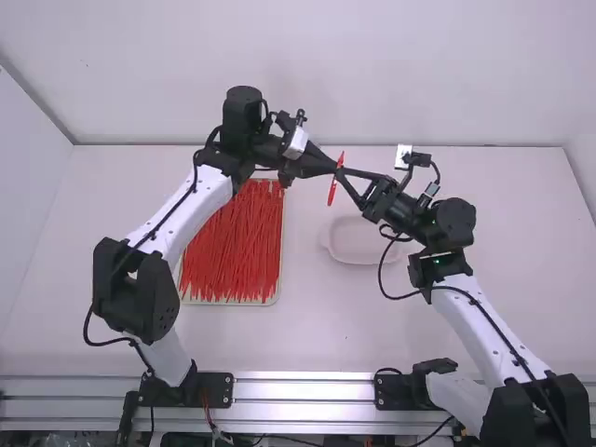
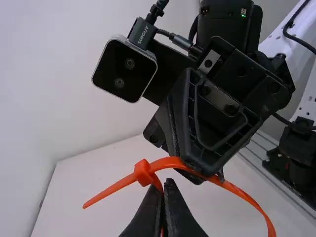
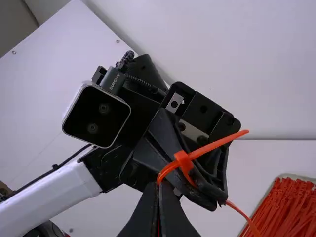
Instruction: Fasten the cable tie
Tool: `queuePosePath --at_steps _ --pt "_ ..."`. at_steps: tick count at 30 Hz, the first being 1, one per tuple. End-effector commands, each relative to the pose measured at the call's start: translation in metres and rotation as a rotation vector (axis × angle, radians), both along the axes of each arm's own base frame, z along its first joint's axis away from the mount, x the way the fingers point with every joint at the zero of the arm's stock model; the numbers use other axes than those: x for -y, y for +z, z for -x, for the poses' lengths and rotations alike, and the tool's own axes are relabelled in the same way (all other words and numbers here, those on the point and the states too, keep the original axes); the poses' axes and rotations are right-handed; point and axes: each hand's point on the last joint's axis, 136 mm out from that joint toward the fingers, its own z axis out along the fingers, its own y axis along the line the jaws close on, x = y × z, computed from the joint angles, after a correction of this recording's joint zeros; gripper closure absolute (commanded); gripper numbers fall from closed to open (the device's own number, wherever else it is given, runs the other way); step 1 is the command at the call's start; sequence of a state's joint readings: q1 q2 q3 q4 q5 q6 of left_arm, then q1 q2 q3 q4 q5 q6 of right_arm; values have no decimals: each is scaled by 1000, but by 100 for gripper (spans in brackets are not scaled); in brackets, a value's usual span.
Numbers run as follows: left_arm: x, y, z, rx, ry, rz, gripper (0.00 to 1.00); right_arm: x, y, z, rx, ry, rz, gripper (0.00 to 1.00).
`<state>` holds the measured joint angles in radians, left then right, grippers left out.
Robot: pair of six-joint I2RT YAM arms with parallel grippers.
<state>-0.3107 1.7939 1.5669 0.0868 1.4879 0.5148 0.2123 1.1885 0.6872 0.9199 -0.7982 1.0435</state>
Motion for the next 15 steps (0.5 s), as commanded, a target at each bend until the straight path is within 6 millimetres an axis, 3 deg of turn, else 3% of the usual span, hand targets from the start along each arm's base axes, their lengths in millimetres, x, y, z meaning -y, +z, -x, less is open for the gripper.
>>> queuePosePath --at_steps 1,4,8,15 --pt "4 10 27 2 -111 22 98 16 21 -17 49 -117 -37 100" --pt "4 10 28 8 -111 23 98 13 20 -13 51 -89 -28 99" --pt "-1 11 22 -2 -92 20 98 10 19 -9 54 -63 -19 73" --pt "-2 15 21 -39 -89 10 98 10 19 -9 54 -59 -17 56"
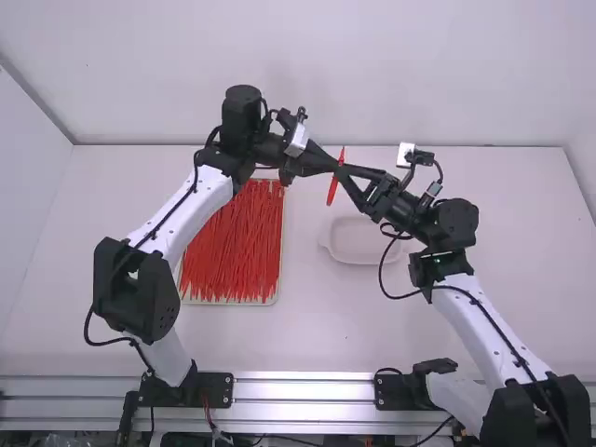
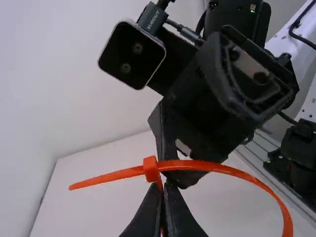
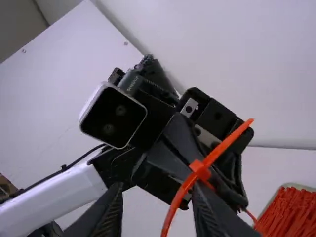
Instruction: Fasten the cable tie
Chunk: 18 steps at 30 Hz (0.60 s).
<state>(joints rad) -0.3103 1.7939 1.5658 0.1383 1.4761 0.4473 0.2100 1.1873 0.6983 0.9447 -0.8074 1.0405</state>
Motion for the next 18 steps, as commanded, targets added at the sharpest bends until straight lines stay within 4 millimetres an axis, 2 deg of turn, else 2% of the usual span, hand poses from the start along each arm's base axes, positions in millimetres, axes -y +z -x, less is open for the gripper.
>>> queuePosePath --at_steps 1,10,16,18 --pt "-2 12 24 -24 -103 12 98 11 10 -12 15 -69 -15 55" --pt "-2 13 24 -21 -103 13 98 33 9 -21 -38 -99 -40 53" --pt "-1 13 25 -23 -107 13 98 35 9 -22 -37 -105 -42 51" --pt "4 13 30 -23 -123 12 98 30 11 -19 -31 -94 -46 50"
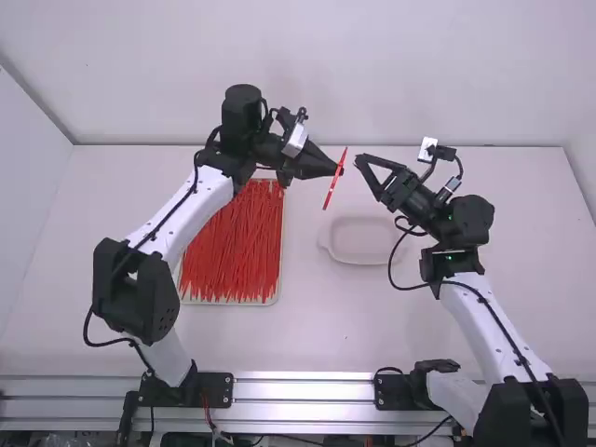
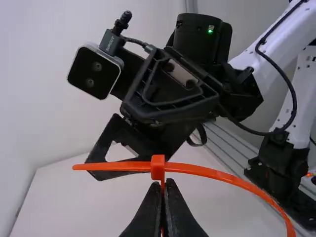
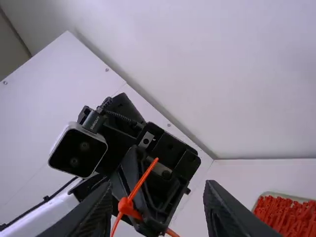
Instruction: Fasten the cable tie
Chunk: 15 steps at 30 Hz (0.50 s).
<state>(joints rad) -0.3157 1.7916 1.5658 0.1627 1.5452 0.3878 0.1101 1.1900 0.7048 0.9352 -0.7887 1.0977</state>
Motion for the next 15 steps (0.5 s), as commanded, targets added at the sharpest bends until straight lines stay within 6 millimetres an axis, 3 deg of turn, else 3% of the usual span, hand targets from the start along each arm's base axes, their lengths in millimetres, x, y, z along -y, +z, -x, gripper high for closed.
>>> queuePosePath --at_steps 1,12,15 --pt "5 8 17 12 -51 9 98 -5 10 2 24 10 -10 50" --pt "8 7 20 -1 -60 4 98 -15 20 10 56 33 -37 50" --pt "11 7 23 -5 -70 3 98 -14 19 9 45 33 -39 55"
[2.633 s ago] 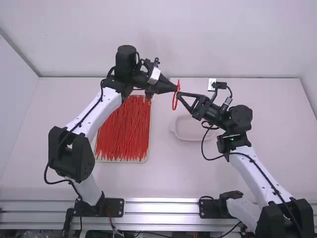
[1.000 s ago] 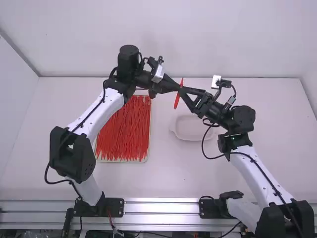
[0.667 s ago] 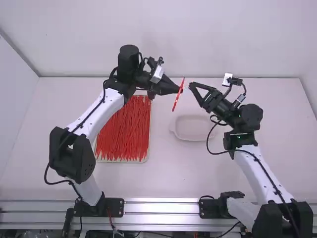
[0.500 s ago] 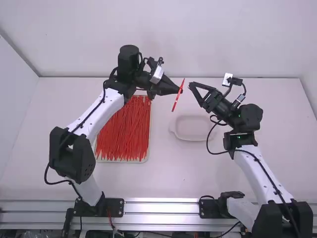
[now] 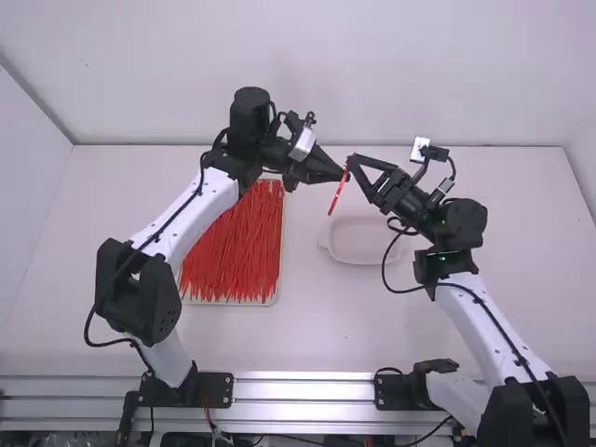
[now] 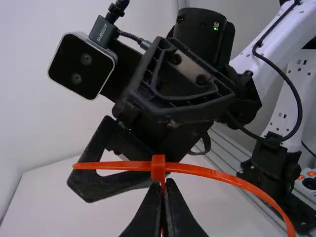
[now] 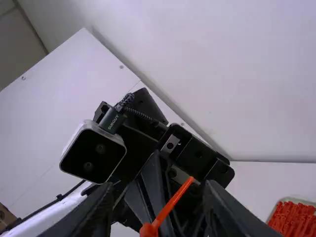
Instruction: Fasten the cable tie
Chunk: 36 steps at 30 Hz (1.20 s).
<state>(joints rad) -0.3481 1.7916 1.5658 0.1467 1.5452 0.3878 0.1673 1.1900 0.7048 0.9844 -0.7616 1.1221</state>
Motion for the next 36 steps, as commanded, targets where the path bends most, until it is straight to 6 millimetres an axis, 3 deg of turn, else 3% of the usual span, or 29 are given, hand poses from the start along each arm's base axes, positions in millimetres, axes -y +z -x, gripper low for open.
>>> queuePosePath --at_steps 1,4,10,12,14,17,22,27,32,36 --pt "0 8 13 11 -37 9 98 2 9 0 18 -5 -9 62" --pt "1 8 13 11 -38 9 98 2 9 0 18 -2 -8 82" --pt "1 7 13 2 -38 6 98 -4 9 3 18 14 -8 87" --pt "1 7 13 0 -38 5 98 -3 9 2 18 11 -8 87" --pt "1 7 14 -8 -38 2 98 -4 9 3 18 15 -8 78" --pt "1 6 14 -13 -38 0 98 -3 9 3 17 13 -8 77" --pt "5 6 18 -13 -53 0 98 -4 8 3 14 14 -8 66" --pt "7 7 20 -3 -58 4 98 -3 8 2 14 13 -7 64" --pt "7 7 20 -5 -58 3 98 -4 8 3 16 16 -6 100" --pt "7 7 20 -8 -60 2 98 -4 8 3 15 17 -6 100"
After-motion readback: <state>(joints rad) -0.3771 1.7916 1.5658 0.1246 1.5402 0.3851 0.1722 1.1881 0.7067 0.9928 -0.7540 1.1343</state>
